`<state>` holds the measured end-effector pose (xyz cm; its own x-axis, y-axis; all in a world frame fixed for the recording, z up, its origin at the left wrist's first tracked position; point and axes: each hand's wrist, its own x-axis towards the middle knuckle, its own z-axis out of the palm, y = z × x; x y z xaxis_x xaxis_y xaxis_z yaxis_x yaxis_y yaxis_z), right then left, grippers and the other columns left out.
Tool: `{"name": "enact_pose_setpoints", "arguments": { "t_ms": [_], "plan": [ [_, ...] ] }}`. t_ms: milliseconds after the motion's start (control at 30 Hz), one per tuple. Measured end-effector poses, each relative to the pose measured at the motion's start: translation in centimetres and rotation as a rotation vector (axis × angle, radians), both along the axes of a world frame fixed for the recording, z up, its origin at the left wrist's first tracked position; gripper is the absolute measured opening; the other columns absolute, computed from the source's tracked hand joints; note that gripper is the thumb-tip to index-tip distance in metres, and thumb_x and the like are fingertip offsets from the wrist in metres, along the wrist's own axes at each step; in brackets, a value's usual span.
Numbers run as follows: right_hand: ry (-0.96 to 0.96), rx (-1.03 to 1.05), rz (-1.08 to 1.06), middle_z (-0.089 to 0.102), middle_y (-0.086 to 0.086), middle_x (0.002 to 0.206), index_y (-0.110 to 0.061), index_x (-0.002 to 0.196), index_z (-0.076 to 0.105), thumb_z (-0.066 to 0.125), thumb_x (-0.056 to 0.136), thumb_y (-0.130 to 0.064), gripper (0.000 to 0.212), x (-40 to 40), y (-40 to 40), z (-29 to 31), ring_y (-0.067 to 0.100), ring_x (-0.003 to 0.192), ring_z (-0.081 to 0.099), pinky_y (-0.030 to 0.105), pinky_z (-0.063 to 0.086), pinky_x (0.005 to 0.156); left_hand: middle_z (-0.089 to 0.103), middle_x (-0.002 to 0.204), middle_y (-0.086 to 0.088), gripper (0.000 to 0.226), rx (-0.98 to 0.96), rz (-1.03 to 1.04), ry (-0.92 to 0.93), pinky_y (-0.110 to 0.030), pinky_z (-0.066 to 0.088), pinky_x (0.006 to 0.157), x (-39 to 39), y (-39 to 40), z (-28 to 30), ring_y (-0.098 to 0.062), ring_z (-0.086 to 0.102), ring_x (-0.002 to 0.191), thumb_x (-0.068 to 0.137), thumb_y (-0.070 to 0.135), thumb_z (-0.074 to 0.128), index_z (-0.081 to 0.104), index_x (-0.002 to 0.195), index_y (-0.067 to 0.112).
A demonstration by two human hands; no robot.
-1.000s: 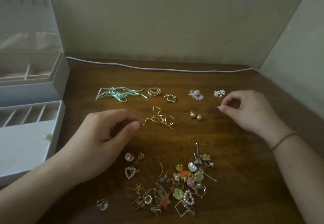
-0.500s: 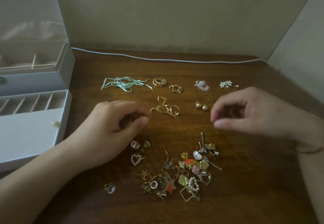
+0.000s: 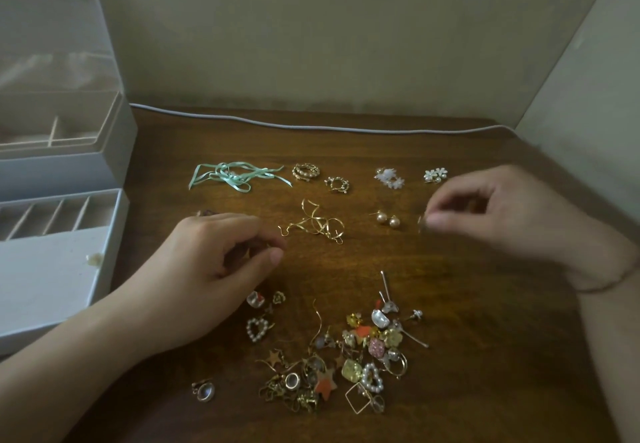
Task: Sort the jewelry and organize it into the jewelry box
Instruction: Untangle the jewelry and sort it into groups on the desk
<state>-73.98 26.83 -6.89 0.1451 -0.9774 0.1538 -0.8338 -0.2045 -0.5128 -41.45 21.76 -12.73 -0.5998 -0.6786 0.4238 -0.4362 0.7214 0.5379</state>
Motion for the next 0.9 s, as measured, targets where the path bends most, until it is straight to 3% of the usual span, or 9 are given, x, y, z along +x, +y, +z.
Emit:
{"name": "enact_pose_setpoints", "arguments": {
  "t_ms": [100,200,333,467,600,667,800,900],
  "plan": [
    [0.044,-0.229,-0.337,0.066,-0.02,0.069,-0.037,0.071,0.068,0.074,0.081,-0.03,0.014,-2.3,-1.2,-1.2,-0.001,0.068,0.061,0.011,0.037,0.055,0.067,0.09,0.021,0.023,0.0,-0.003,-0.002,-0.021,0.048,0.067,0.0,0.0,0.0,-0.008,0.066,0.082,0.089,0.049,0.052,0.069,0.1,0.038],
    [0.091,-0.156,-0.443,0.066,-0.015,0.08,-0.037,0.069,0.065,0.074,0.083,-0.029,0.018,-3.2,-2.3,-2.9,0.001,0.074,0.058,0.018,0.037,0.057,0.067,0.09,0.021,0.022,-0.001,-0.001,-0.003,-0.021,0.048,0.067,0.0,0.1,0.1,-0.008,0.066,0.082,0.089,0.05,0.051,0.068,0.1,0.04],
    [0.181,0.029,-0.42,0.065,-0.01,0.09,-0.037,0.073,0.067,0.073,0.083,-0.033,0.012,-3.4,-2.7,-3.1,0.007,0.081,0.056,0.02,0.037,0.059,0.069,0.082,0.012,0.028,0.0,0.033,0.022,-0.028,0.049,0.065,0.1,-0.1,0.1,-0.015,0.066,0.077,0.088,0.052,0.05,0.071,0.098,0.036],
    [0.123,-0.019,-0.411,0.063,-0.016,0.086,-0.038,0.085,0.065,0.071,0.084,-0.034,0.008,-2.9,-2.7,-3.0,0.005,0.075,0.059,0.02,0.04,0.061,0.07,0.082,0.01,0.024,0.005,0.053,0.031,-0.03,0.049,0.065,0.1,-0.1,-0.1,-0.015,0.066,0.077,0.088,0.049,0.052,0.07,0.098,0.037],
    [0.219,0.041,-0.293,0.057,-0.015,0.102,-0.039,0.105,0.06,0.065,0.085,-0.046,0.022,-1.5,-2.9,-3.7,-0.004,0.074,0.049,0.016,0.036,0.06,0.07,0.081,0.011,0.017,0.008,0.068,0.023,-0.028,0.048,0.065,0.1,-0.1,-0.1,-0.014,0.066,0.076,0.089,0.041,0.058,0.072,0.097,0.035],
    [0.274,0.046,-0.264,0.055,-0.012,0.106,-0.036,0.107,0.063,0.066,0.085,-0.044,0.024,-0.9,-2.9,-3.8,-0.002,0.075,0.049,0.015,0.034,0.06,0.07,0.081,0.01,0.017,0.002,0.068,0.018,-0.028,0.048,0.065,0.1,-0.1,-0.2,-0.014,0.065,0.076,0.089,0.04,0.058,0.072,0.097,0.035],
    [0.284,0.009,-0.242,0.056,-0.011,0.097,-0.032,0.1,0.067,0.068,0.087,-0.033,0.013,-0.2,-2.8,-3.8,0.002,0.073,0.053,0.015,0.034,0.059,0.07,0.08,0.008,0.018,0.003,0.072,0.02,-0.03,0.047,0.064,0.1,-0.2,-0.3,-0.015,0.066,0.075,0.089,0.04,0.058,0.072,0.098,0.033],
    [0.292,0.015,-0.216,0.05,-0.02,0.089,-0.028,0.106,0.068,0.068,0.087,-0.032,0.02,0.0,-2.9,-3.7,0.002,0.07,0.054,0.014,0.034,0.058,0.07,0.081,0.007,0.019,0.004,0.058,0.014,-0.031,0.048,0.064,0.1,-0.3,-0.3,-0.016,0.065,0.075,0.09,0.04,0.058,0.072,0.098,0.032]
  ]
}}
